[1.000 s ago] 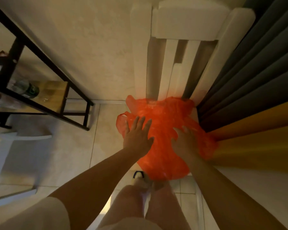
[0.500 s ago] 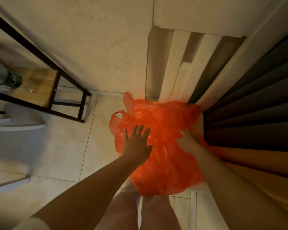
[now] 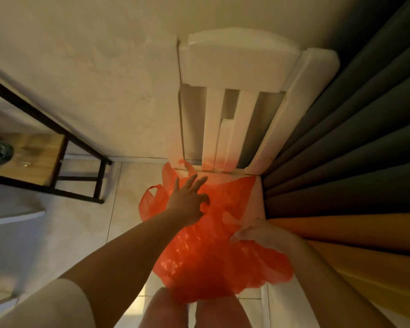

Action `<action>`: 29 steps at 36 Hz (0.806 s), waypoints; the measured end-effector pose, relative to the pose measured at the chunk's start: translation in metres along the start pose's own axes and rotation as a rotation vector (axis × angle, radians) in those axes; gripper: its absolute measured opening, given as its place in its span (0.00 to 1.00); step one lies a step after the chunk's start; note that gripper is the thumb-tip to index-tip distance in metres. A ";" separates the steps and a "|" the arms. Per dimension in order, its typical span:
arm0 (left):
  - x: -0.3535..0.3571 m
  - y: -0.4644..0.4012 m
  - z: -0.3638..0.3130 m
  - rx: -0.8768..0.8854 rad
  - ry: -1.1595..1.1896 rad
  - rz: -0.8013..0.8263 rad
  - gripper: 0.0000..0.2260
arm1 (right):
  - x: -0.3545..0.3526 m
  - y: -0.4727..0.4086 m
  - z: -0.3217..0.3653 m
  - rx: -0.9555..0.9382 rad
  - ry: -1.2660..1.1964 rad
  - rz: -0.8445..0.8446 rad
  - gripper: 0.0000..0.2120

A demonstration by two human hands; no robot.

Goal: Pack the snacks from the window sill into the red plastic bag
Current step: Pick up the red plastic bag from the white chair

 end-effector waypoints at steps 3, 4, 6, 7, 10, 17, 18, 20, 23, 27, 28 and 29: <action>0.001 0.009 -0.007 0.102 -0.035 0.047 0.15 | 0.001 0.017 -0.003 -0.001 0.017 -0.019 0.12; 0.001 0.014 -0.009 0.120 -0.015 0.071 0.15 | 0.001 0.021 -0.005 0.005 0.018 -0.039 0.12; 0.004 0.026 -0.012 0.120 0.072 0.074 0.13 | 0.004 0.025 -0.013 0.020 0.019 -0.084 0.11; 0.005 0.032 -0.013 0.106 0.118 0.061 0.12 | 0.007 0.027 -0.017 0.031 0.026 -0.116 0.11; 0.007 0.050 -0.014 0.077 0.193 -0.003 0.11 | 0.013 0.027 -0.037 0.080 0.027 -0.372 0.11; 0.020 0.093 -0.021 0.089 0.319 -0.151 0.11 | 0.050 0.050 -0.015 0.112 0.455 -0.747 0.20; 0.022 0.099 -0.021 0.102 0.334 -0.161 0.11 | 0.058 0.052 -0.012 0.073 0.431 -0.796 0.21; 0.029 0.112 -0.022 0.146 0.364 -0.190 0.11 | 0.073 0.057 -0.007 0.020 0.261 -0.957 0.24; 0.041 0.130 -0.023 0.222 0.366 -0.205 0.11 | 0.094 0.061 0.000 -0.047 0.137 -1.056 0.33; 0.054 0.154 -0.028 0.290 0.344 -0.175 0.13 | 0.119 0.051 0.004 0.088 -0.019 -0.762 0.37; 0.058 0.161 -0.029 0.306 0.350 -0.164 0.13 | 0.126 0.051 0.003 0.125 -0.017 -0.665 0.31; 0.061 0.167 -0.029 0.321 0.364 -0.152 0.12 | 0.133 0.052 0.002 0.135 0.056 -0.556 0.24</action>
Point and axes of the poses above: each hand's wrist, its own y-axis away from the middle knuckle, its own x-axis out of the palm, z = x × y, the point moved 3 cm from there along -y, towards the middle knuckle, and after that the axes turned 12 degrees about -x, right-handed, at the moved point
